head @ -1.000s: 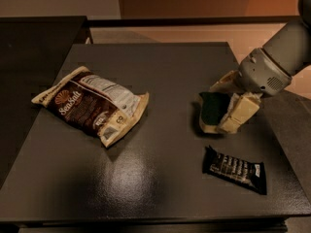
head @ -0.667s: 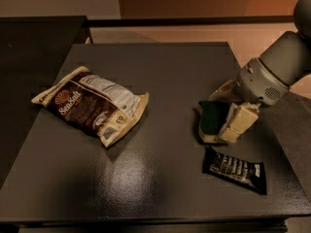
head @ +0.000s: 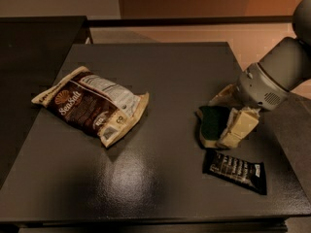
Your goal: Move sponge near rxbar chocolate
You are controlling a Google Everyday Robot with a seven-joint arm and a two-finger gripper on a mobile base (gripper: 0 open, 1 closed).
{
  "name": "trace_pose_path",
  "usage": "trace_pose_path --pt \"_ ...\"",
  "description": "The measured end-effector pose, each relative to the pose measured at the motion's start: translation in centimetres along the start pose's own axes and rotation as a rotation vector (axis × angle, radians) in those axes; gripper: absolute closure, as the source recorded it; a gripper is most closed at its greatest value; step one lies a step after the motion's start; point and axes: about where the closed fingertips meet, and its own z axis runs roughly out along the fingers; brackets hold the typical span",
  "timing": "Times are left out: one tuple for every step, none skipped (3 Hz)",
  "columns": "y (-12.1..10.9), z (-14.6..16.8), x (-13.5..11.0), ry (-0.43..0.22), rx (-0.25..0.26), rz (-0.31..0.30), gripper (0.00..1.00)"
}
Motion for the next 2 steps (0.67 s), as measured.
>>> trace_pose_path --pt "-0.02 0.04 -0.12 0.0 0.002 -0.002 0.0" --pt "-0.02 0.04 -0.13 0.0 0.002 -0.002 0.0"
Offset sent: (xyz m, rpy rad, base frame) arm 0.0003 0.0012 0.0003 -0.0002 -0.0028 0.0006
